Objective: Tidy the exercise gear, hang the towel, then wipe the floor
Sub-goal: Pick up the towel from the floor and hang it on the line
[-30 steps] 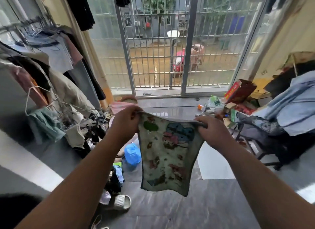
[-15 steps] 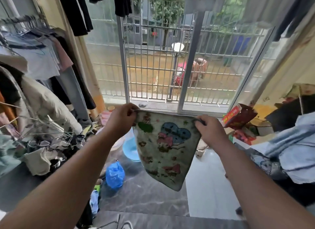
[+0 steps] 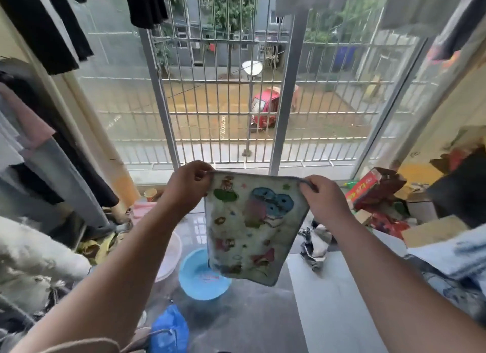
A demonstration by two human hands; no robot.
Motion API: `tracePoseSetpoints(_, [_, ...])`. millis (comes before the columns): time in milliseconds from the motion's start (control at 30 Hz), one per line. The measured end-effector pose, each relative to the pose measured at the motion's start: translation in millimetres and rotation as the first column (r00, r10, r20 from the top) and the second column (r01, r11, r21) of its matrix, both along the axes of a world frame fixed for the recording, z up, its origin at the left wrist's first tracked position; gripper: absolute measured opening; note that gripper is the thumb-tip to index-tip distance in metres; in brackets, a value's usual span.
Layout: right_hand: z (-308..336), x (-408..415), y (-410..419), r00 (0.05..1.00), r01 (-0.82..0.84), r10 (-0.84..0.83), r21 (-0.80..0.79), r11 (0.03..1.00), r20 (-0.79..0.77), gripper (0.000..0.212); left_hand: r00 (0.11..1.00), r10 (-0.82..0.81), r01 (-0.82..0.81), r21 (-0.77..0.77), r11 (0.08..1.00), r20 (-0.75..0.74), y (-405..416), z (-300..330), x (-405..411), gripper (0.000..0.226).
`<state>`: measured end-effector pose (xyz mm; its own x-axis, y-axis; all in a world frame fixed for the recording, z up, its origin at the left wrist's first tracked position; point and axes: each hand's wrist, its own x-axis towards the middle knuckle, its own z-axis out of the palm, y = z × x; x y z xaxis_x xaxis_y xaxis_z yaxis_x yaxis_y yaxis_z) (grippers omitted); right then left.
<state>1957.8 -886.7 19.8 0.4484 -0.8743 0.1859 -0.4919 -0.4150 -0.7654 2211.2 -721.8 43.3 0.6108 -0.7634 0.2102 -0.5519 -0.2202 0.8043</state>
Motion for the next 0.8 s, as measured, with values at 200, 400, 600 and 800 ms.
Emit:
tracePoseSetpoints(200, [-15, 57, -109, 0.999, 0.029, -0.028, 0.052, 0.998, -0.030, 0.017, 1.000, -0.016, 0.016, 0.034, 0.999, 0.019, -103, -4, 57, 0.012])
tracePoseSetpoints(400, [-31, 114, -248, 1.000, -0.016, 0.014, 0.107, 0.994, 0.016, 0.026, 0.999, 0.034, -0.035, -0.015, 0.999, -0.012, -228, -13, 104, 0.010])
tracePoseSetpoints(600, [-18, 168, -387, 0.994, -0.104, 0.099, 0.096, 0.990, 0.055, 0.024, 0.988, 0.150, -0.151, -0.033, 0.988, -0.026, -346, -14, 147, 0.010])
tracePoseSetpoints(800, [-12, 231, -488, 0.985, -0.166, 0.161, 0.080, 0.983, 0.066, 0.015, 0.978, 0.209, -0.210, -0.030, 0.977, -0.021, -431, -14, 191, 0.012])
